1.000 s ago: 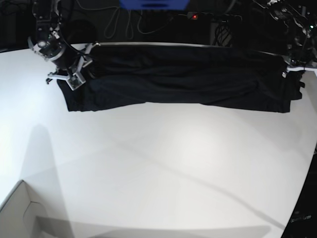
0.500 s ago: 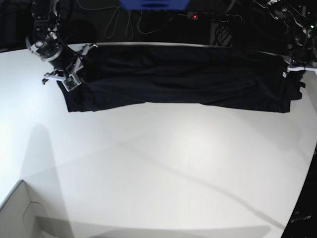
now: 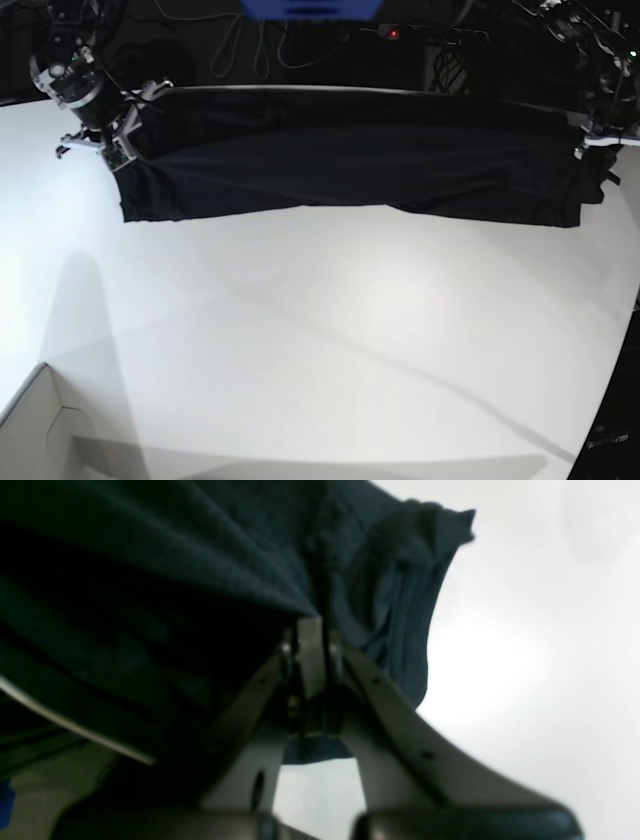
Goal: Layout the t-shirt on the table in an organized manner, then fold the t-shirt properly
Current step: 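Lift the strip ends with both grippers and tug to smooth the fold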
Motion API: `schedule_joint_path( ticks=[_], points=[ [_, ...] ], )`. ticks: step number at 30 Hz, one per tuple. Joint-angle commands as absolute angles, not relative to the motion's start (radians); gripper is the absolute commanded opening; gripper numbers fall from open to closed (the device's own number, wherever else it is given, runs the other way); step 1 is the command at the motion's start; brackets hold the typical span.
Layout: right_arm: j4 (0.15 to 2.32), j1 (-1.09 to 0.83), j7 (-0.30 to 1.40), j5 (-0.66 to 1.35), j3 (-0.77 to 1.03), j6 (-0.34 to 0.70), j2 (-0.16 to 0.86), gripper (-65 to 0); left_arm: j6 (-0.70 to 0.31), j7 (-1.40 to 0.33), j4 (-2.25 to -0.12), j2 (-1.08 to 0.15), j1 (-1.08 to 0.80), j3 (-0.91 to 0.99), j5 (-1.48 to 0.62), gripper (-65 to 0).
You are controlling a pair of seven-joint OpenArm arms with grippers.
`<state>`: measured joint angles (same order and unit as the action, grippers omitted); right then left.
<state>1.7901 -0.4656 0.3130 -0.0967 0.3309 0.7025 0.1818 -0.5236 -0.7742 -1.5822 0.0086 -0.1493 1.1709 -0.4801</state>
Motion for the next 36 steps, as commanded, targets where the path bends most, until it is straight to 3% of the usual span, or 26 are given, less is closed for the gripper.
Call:
schedule_joint_path(
  ticks=[1, 9, 11, 16, 22, 30, 36],
  points=[
    [1.813, -0.467, 0.289, -0.084, 0.337, 0.698, 0.191, -65.0, -0.529, -0.754, -1.603, -0.004, -0.148, 1.175, -0.498, -64.4],
    [1.756, -0.463, 0.289, -0.087, 0.337, 0.698, 0.193, -65.0, -0.530, -0.825, -1.592, -0.005, -0.148, 1.176, -0.498, -62.4],
    [1.753, -0.463, 0.289, -0.087, 0.337, 0.698, 0.193, -65.0, -0.532, -0.849, -1.592, -0.005, -0.147, 1.178, -0.498, -57.0],
    [1.750, -0.463, 0.289, -0.087, 0.337, 0.698, 0.193, -65.0, -0.532, -0.863, -1.592, -0.002, -0.151, 1.178, -0.499, -36.6],
    [1.750, -0.463, 0.289, -0.087, 0.331, 0.698, 0.193, -65.0, -0.533, -0.863, -1.612, 0.016, -0.173, 1.178, -0.527, -20.3],
    [1.750, -0.464, 0.289, -0.087, 0.331, 0.698, 0.191, -65.0, -0.533, -0.862, -1.745, 0.008, -0.300, 1.178, -0.753, -16.8],
    [1.750, -0.464, 0.291, -0.087, 0.329, 0.698, 0.189, -65.0, -0.526, -0.855, -1.701, -0.077, -0.254, 1.148, -0.690, -16.8]
  ],
)
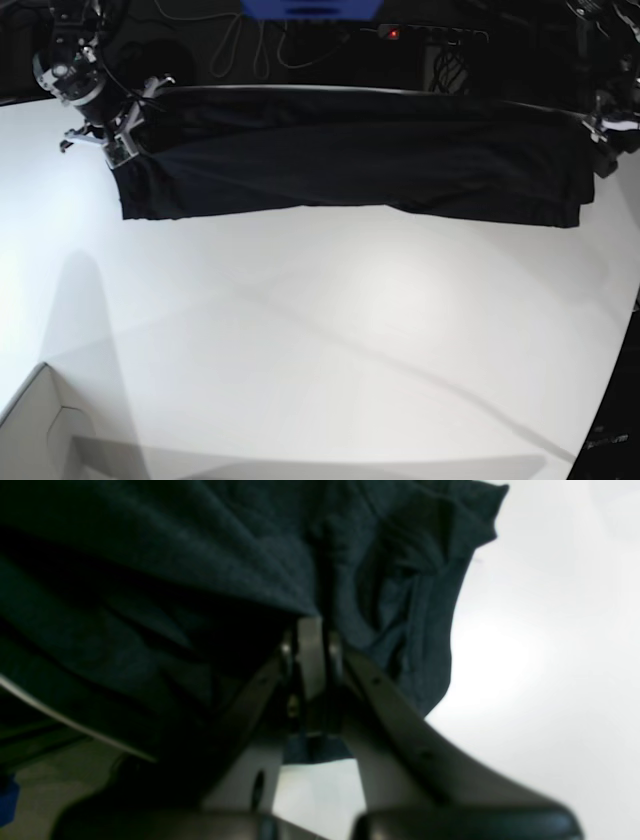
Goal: Layout the t-shirt on the table in an organized manner, then fold the t-shirt properly
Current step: 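Lift the strip ends with both grippers and tug to smooth the fold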
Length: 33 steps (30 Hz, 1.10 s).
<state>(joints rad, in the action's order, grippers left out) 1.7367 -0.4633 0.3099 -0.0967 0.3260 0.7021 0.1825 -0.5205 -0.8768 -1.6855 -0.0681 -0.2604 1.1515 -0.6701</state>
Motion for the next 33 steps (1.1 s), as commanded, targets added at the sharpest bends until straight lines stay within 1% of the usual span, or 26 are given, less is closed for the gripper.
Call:
schedule_joint_path(
  ticks=[1, 5, 10, 14, 21, 33],
  points=[
    [1.750, -0.464, 0.291, -0.087, 0.329, 0.698, 0.180, -65.0, -0.526, -0.855, -1.676, -0.088, -0.229, 1.141, -0.656, -16.6],
    [1.755, -0.464, 0.291, -0.088, 0.329, 0.698, 0.170, -65.0, -0.532, -0.855, -1.590, -0.122, -0.139, 1.133, -0.478, -16.5],
    [1.755, -0.464, 0.291, -0.088, 0.329, 0.698, 0.170, -65.0, -0.533, -0.854, -1.512, -0.124, -0.071, 1.116, -0.348, -16.5],
    [1.755, -0.464, 0.291, -0.088, 0.329, 0.698, 0.170, -65.0, -0.533, -0.849, -1.469, -0.124, -0.067, 1.058, -0.337, -16.4],
    [1.755, -0.464, 0.295, -0.088, 0.329, 0.698, 0.170, -65.0, -0.524, -0.704, -1.442, -0.116, -0.101, 0.938, -0.332, -16.4],
    [1.755, -0.464, 0.297, -0.088, 0.329, 0.698, 0.170, -65.0, -0.532, -0.685, -1.201, -0.125, -0.101, 0.928, -0.332, -16.9]
  ],
)
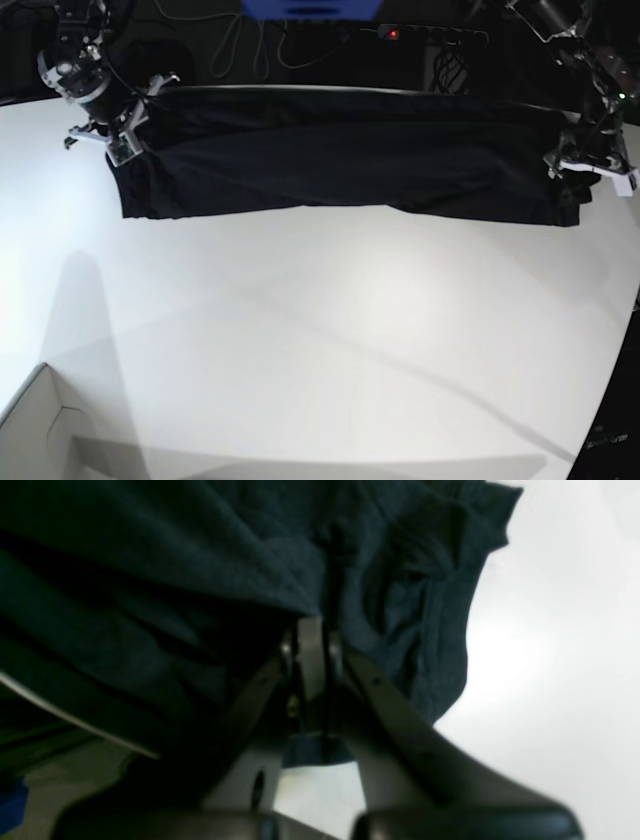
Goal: Layout the t-shirt on the table in an organized manner, then fold the t-shirt properly
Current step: 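Lift the strip ends with both grippers and tug to smooth the fold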
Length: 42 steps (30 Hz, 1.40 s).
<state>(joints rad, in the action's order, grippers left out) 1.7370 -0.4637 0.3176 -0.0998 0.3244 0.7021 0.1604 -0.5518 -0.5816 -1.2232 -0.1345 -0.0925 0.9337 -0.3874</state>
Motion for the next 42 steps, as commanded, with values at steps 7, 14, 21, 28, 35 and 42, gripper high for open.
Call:
schedule_joint_path(
  ticks=[7, 14, 21, 28, 35, 42],
  points=[
    [1.756, -0.455, 0.297, -0.088, 0.329, 0.698, 0.170, -65.0, -0.533, -0.654, -1.150, -0.127, -0.091, 0.926, -0.332, -38.3],
    [1.758, -0.458, 0.297, -0.088, 0.329, 0.698, 0.170, -65.0, -0.533, -0.601, -1.148, -0.127, -0.091, 0.926, -0.332, -65.0],
    [1.758, -0.456, 0.298, -0.090, 0.335, 0.698, 0.170, -65.0, -0.533, -0.605, -1.162, -0.182, -0.048, 0.937, -0.341, -64.9],
    [1.758, -0.467, 0.298, -0.090, 0.328, 0.698, 0.170, -63.8, -0.532, -0.605, -1.162, -0.234, 0.010, 0.938, -0.341, -64.9],
    [1.804, -0.473, 0.300, -0.090, 0.326, 0.698, 0.162, -55.1, -0.532, -0.605, -1.162, -0.263, 0.050, 0.938, -0.341, -64.9],
    [1.917, -0.479, 0.300, -0.088, 0.334, 0.698, 0.090, -42.4, -0.530, -0.608, -1.250, -0.260, 0.067, 0.938, -0.341, -64.9]
  ],
)
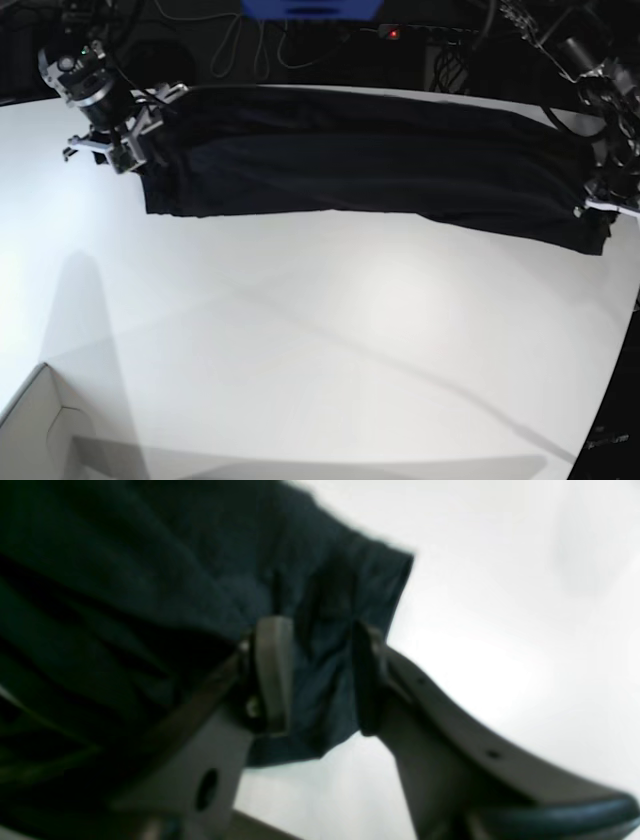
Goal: Layout the t-shirt on the table in an organized manner, then fold the t-shirt properly
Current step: 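Lift the strip ends with both grippers and tug to smooth the fold, then carry the left gripper's end toward the right gripper, folding the strip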
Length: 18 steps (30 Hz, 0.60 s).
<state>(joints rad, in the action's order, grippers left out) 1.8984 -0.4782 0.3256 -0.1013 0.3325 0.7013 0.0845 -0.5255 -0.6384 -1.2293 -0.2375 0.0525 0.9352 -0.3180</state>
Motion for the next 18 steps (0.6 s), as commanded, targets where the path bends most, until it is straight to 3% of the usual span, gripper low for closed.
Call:
schedule_joint_path(
  ticks=[1, 6, 18],
  points=[
    [1.931, -0.479, 0.300, -0.090, 0.335, 0.698, 0.073, -41.4, -0.530, -0.618, -1.280, -0.257, 0.062, 0.938, -0.341, -64.9],
    [1.946, -0.483, 0.300, -0.090, 0.332, 0.698, 0.035, -40.6, -0.532, -0.754, -1.432, -0.228, 0.045, 0.998, -0.343, -64.9],
    [1.946, -0.484, 0.300, -0.090, 0.334, 0.698, 0.019, -40.6, -0.533, -0.828, -1.886, 0.067, -0.079, 1.063, -0.340, -64.9]
  ],
)
